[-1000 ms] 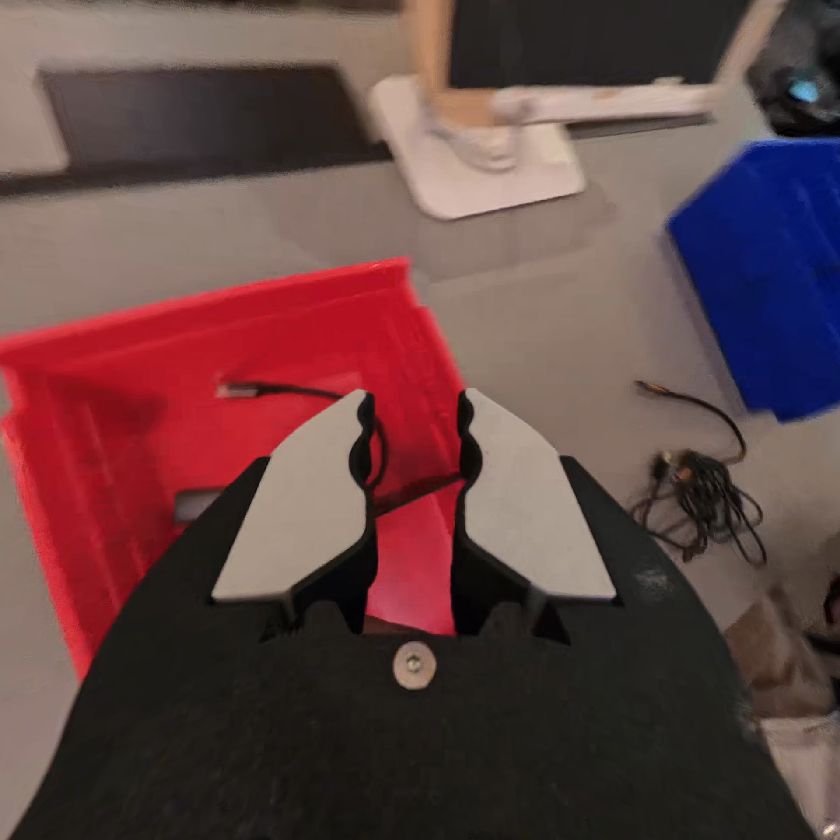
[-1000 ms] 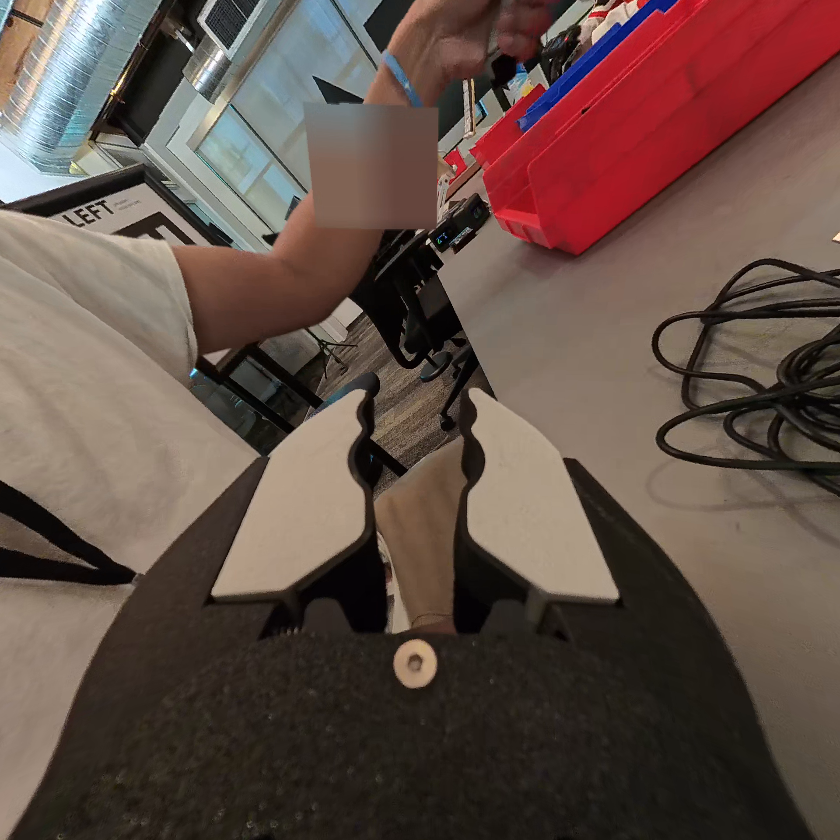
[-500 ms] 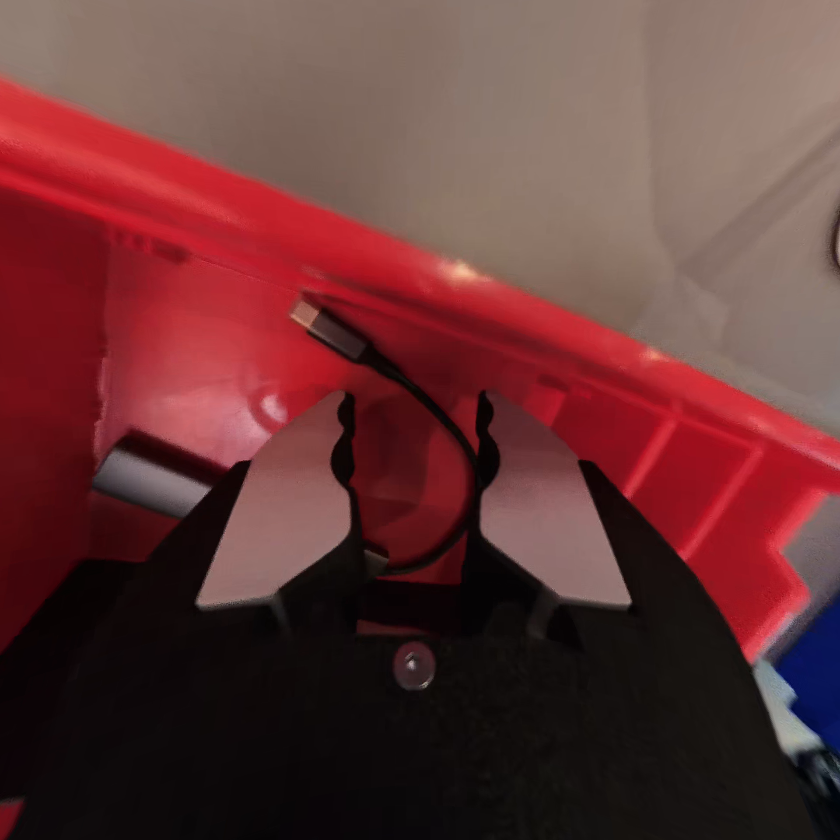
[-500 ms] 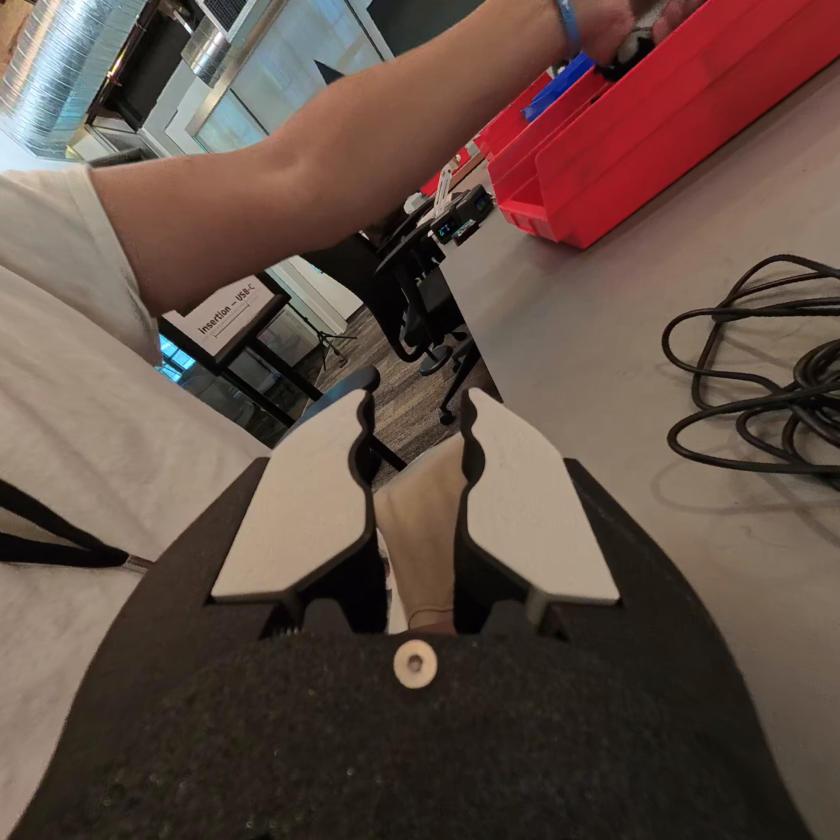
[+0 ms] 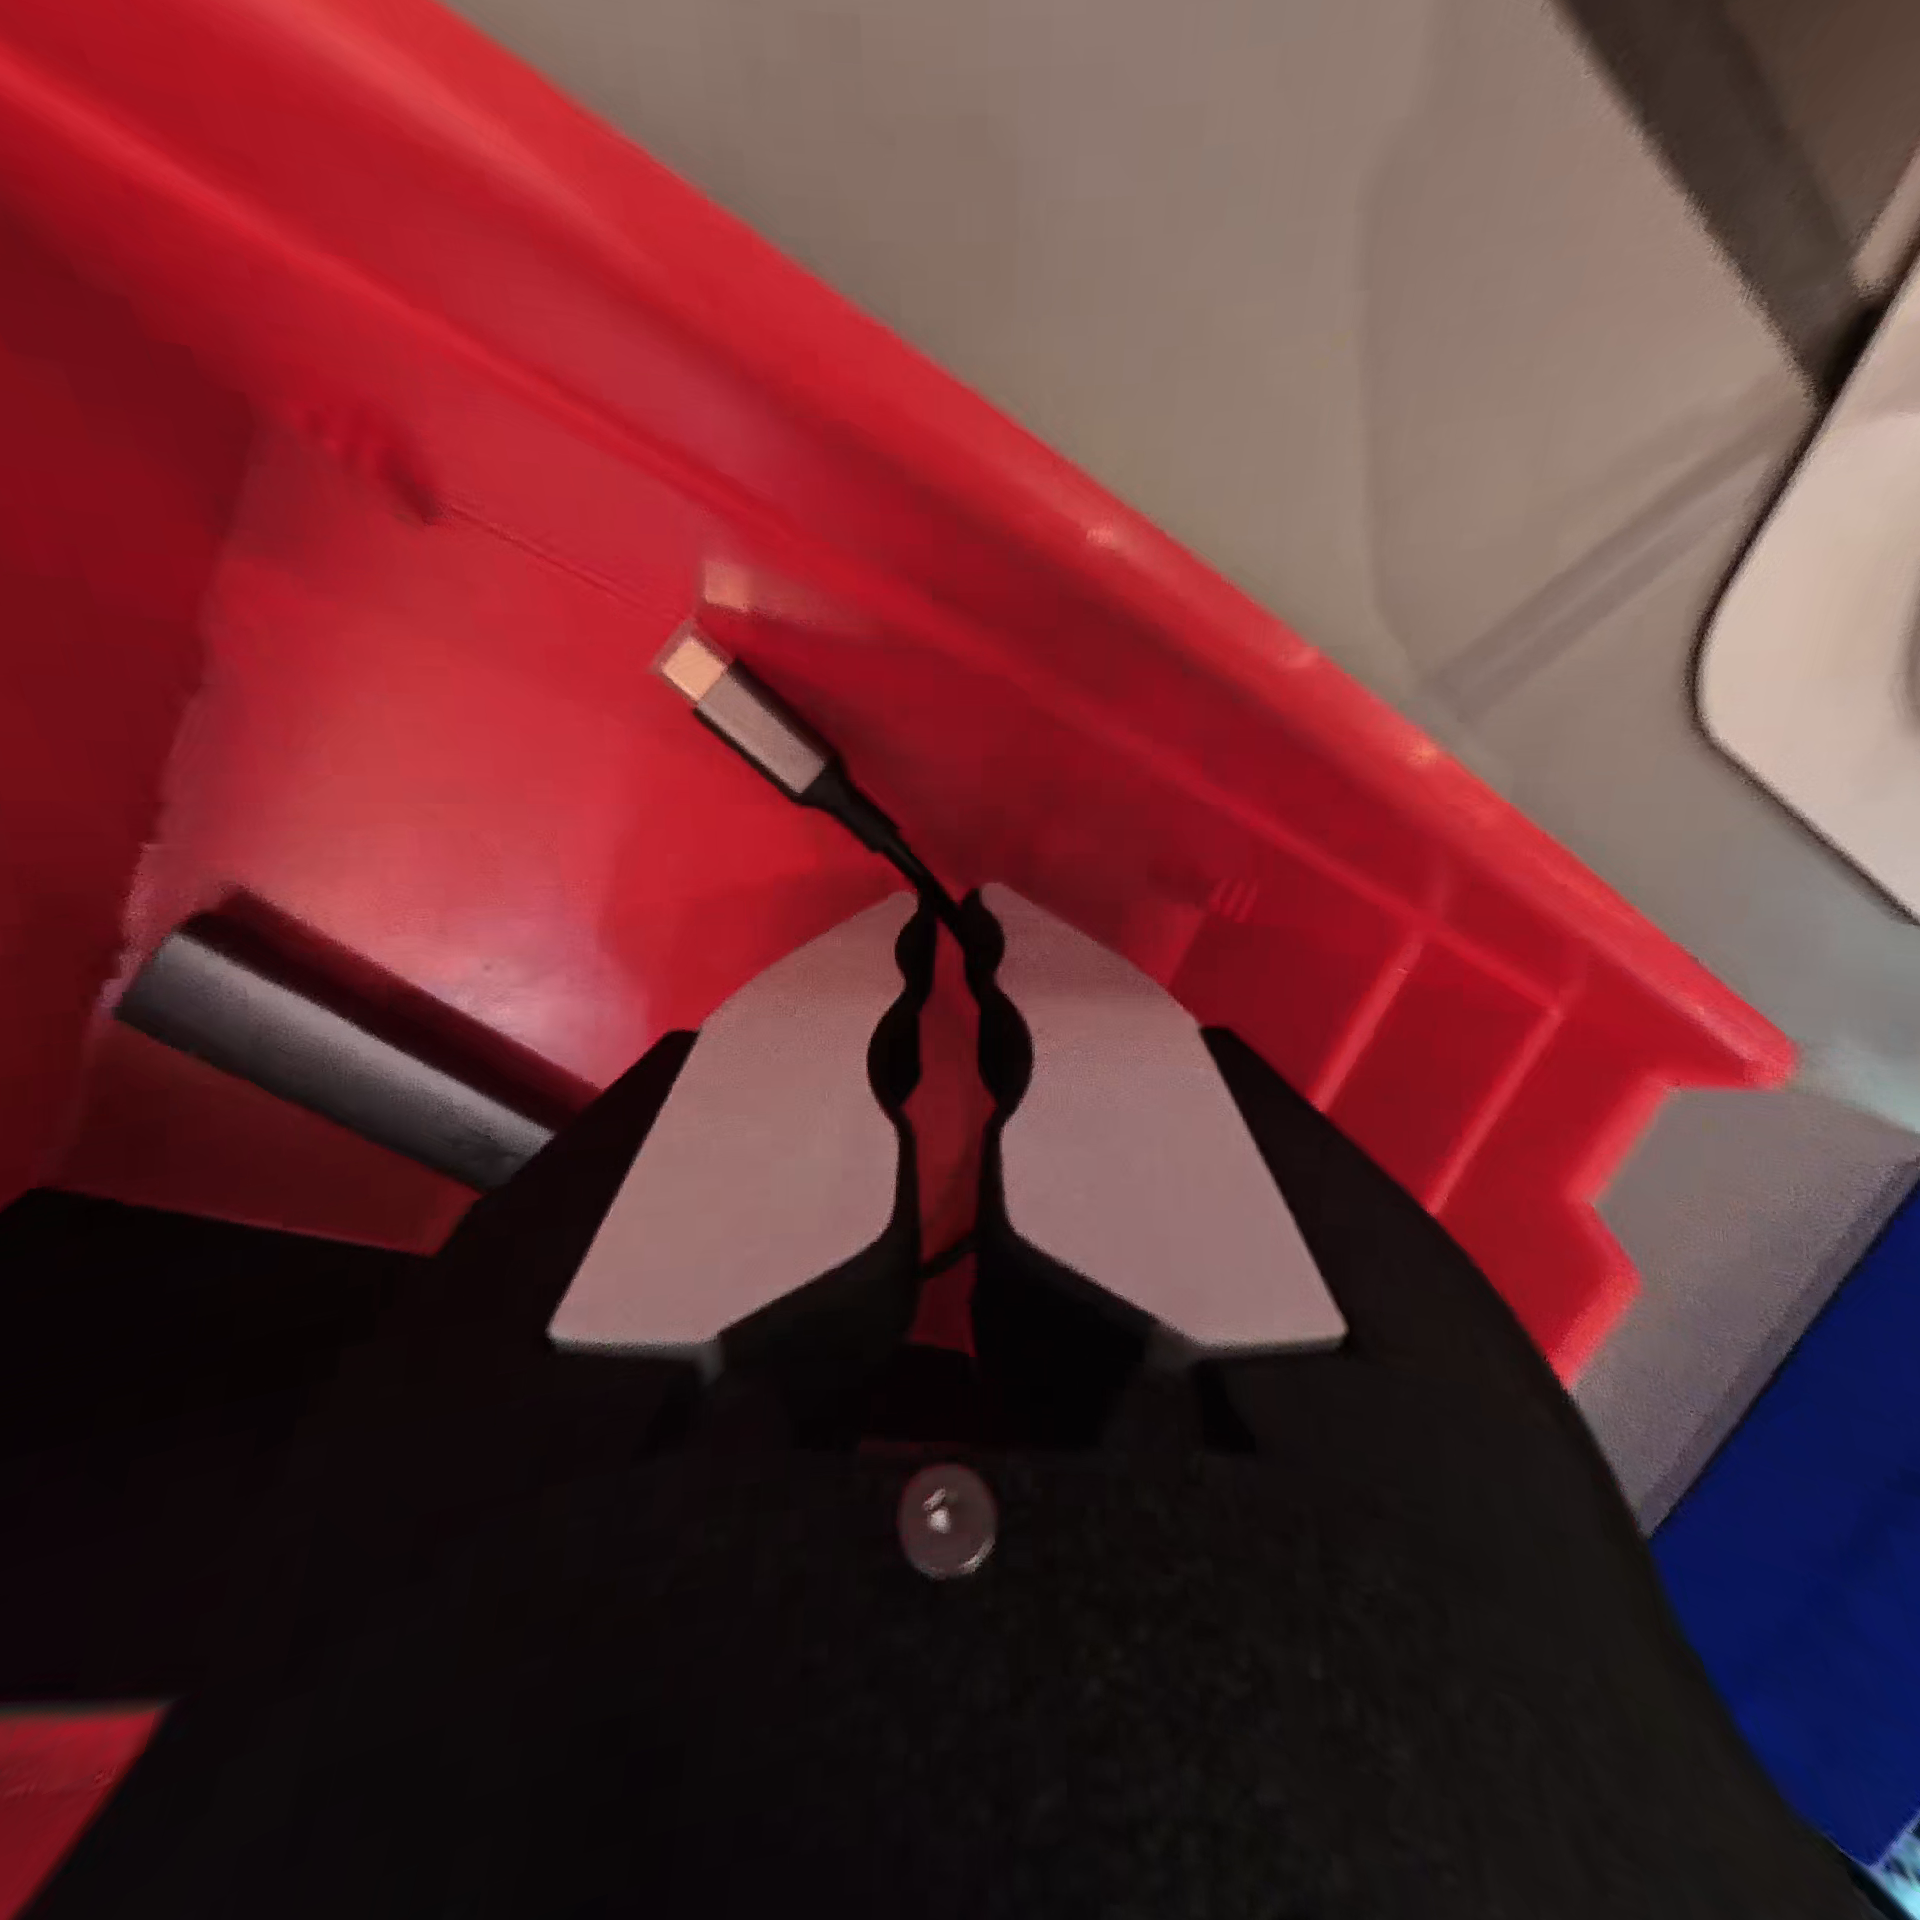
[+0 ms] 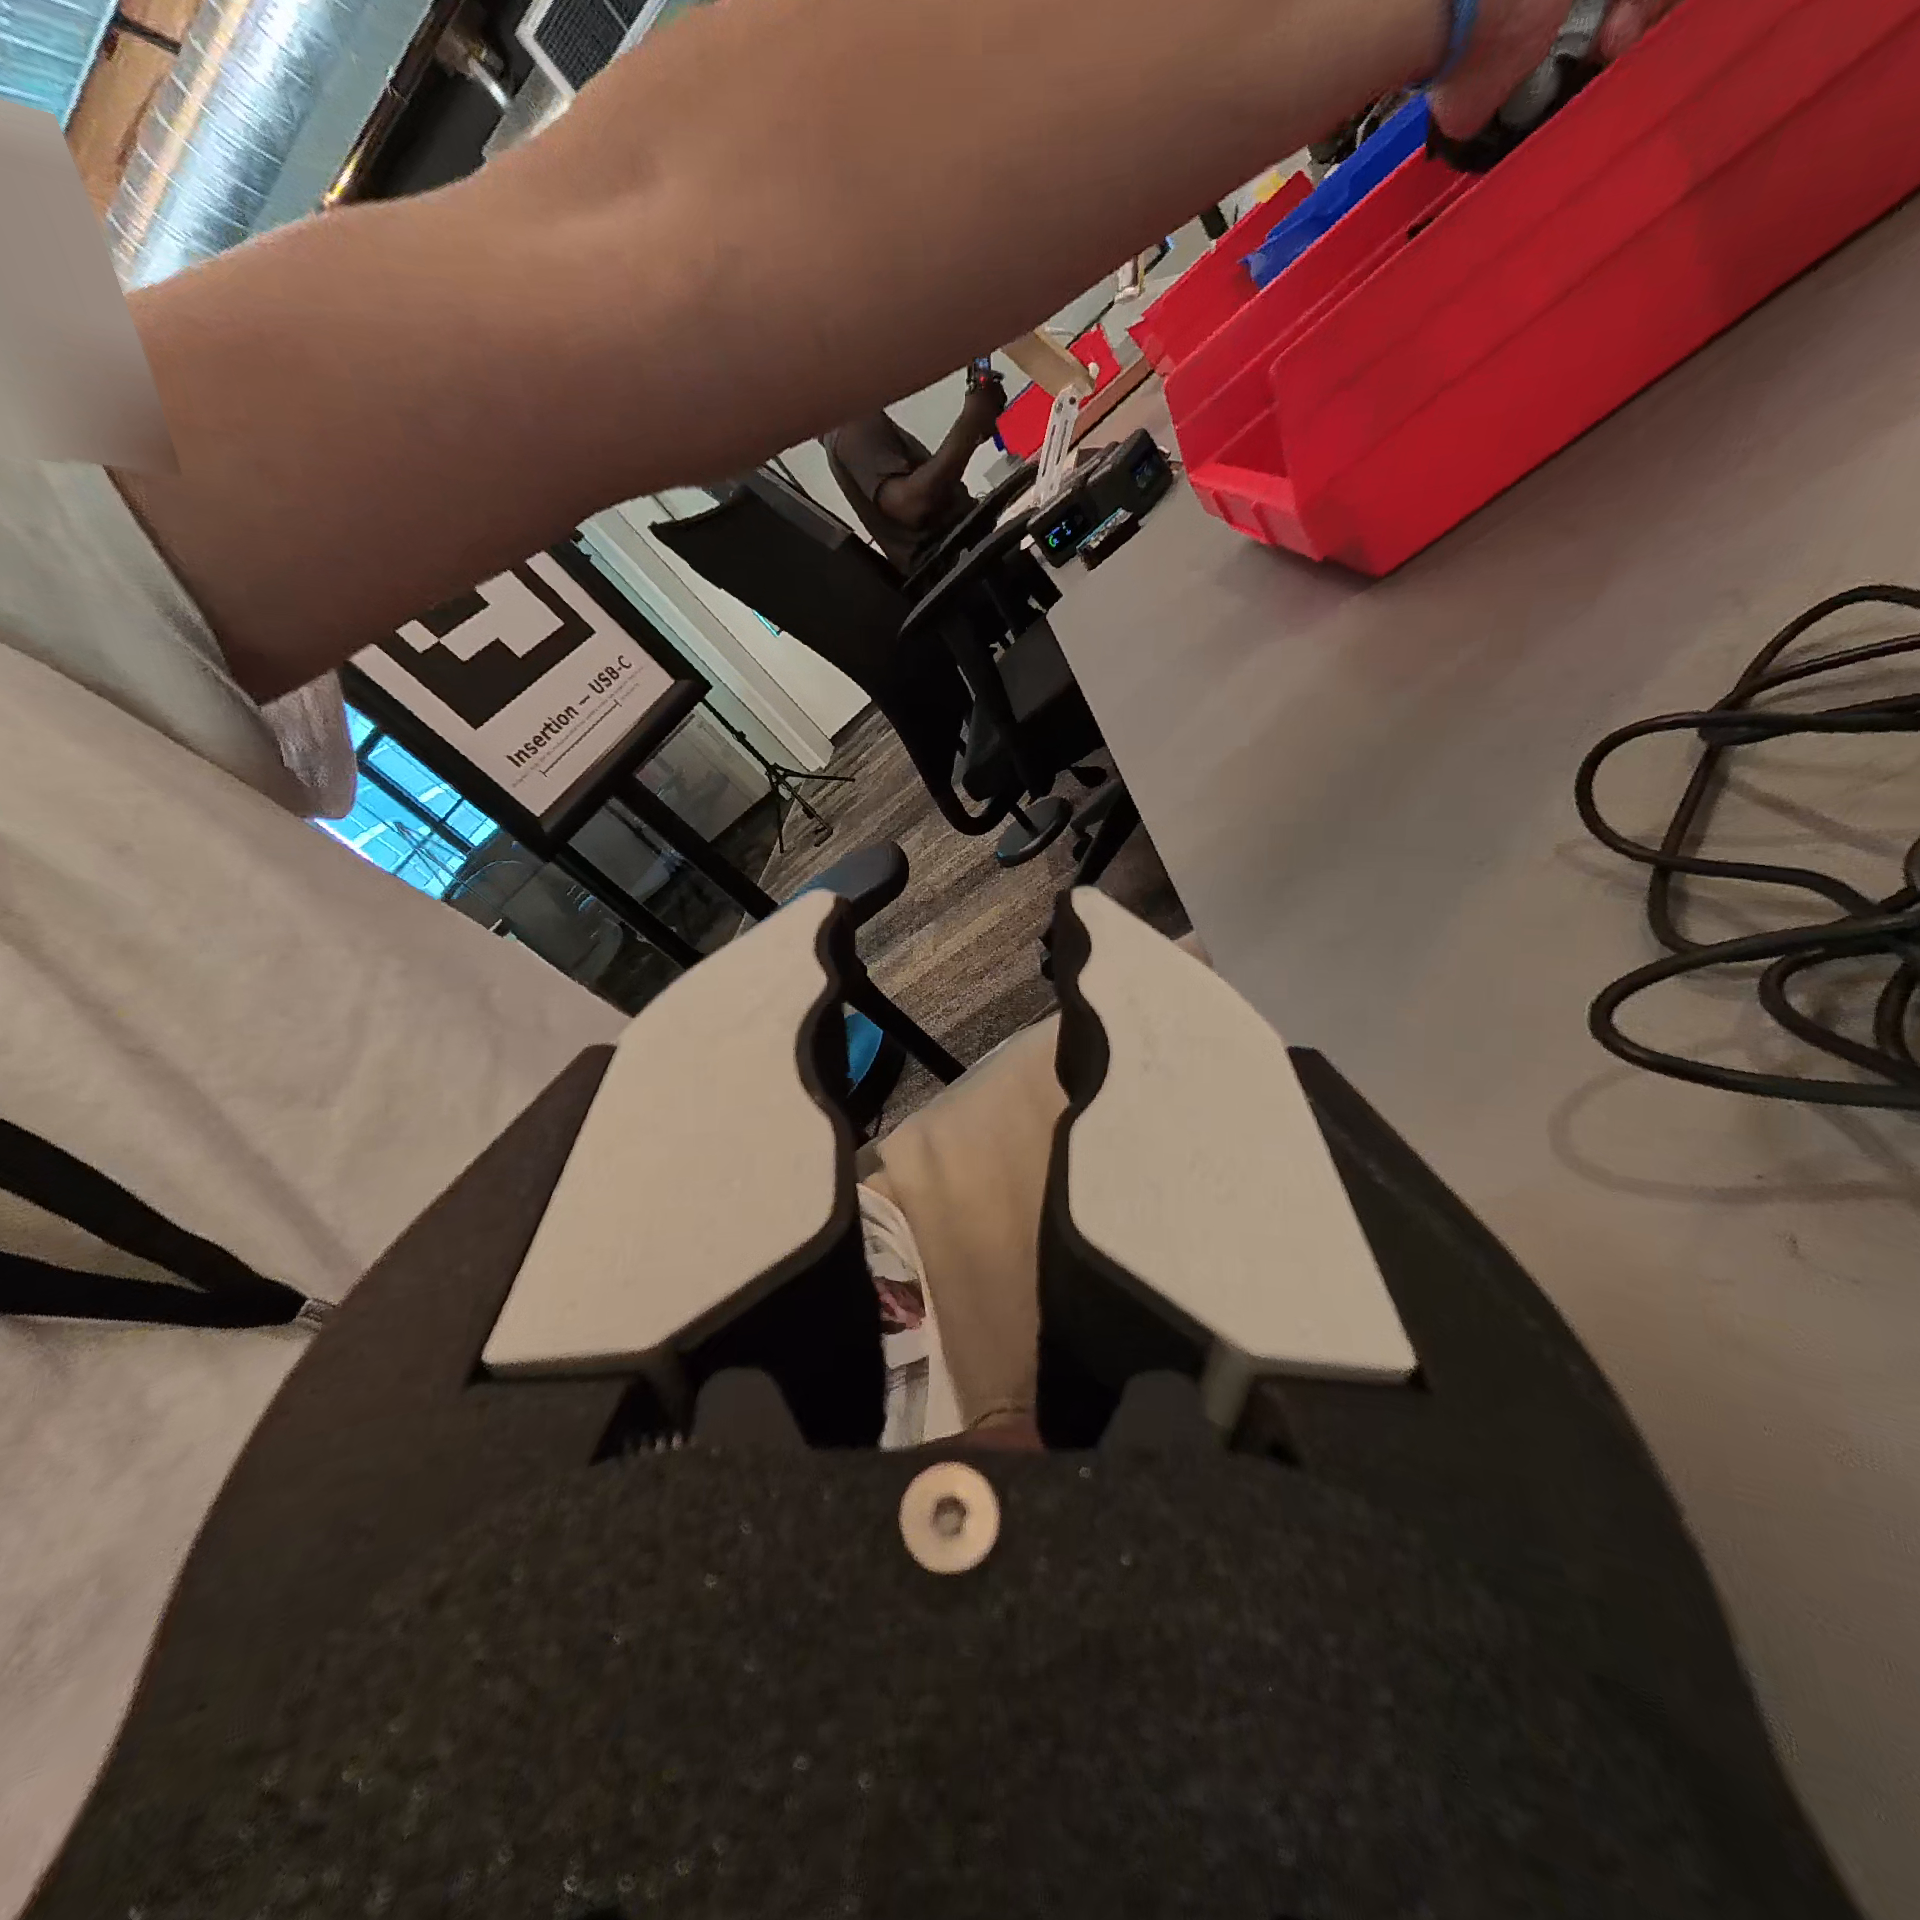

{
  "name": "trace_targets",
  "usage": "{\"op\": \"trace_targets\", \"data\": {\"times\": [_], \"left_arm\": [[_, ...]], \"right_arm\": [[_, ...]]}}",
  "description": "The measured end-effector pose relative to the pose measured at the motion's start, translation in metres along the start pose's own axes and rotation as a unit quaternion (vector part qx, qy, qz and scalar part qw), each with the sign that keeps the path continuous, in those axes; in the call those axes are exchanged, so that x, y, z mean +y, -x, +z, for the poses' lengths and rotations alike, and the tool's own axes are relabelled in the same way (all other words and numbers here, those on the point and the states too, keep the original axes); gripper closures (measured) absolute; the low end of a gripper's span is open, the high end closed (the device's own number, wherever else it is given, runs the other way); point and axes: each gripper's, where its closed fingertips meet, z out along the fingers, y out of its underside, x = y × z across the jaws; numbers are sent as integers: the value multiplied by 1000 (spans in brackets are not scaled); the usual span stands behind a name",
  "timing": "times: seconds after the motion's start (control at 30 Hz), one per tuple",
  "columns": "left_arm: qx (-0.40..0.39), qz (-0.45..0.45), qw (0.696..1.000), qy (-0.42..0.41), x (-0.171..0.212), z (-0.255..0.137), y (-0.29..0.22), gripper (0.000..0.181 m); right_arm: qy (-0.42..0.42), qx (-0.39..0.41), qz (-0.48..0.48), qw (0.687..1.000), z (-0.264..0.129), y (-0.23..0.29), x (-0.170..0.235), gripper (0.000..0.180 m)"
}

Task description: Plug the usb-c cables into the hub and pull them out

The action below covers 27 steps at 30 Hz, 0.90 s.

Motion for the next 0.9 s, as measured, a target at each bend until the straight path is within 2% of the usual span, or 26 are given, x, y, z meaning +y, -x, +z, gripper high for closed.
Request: {"op": "trace_targets", "data": {"times": [0.1,0.2,0.27,0.47,0.57,0.7,0.8,0.9], "left_arm": [[41,45,995,-81,-20,-31,-6,176],[89,81,986,-117,-29,-72,-19,178],[137,108,972,-158,-38,-113,-39,179],[135,254,915,-284,-39,-241,-74,179],[161,295,881,-334,-22,-295,-93,181],[222,347,835,-364,18,-346,-131,181],[254,386,811,-359,51,-363,-157,181],[263,426,798,-337,83,-357,-169,181]], "right_arm": [[-10,0,5,1000,-3,-1,-4,144],[-17,1,6,1000,-4,-1,-6,145],[-15,3,3,1000,-3,-1,-5,145],[8,23,-19,1000,3,-5,2,145],[18,56,-52,997,5,-14,3,145],[29,151,-117,981,15,-45,-13,144],[24,195,-161,967,32,-62,-38,141],[33,218,-195,956,46,-75,-59,140]]}}
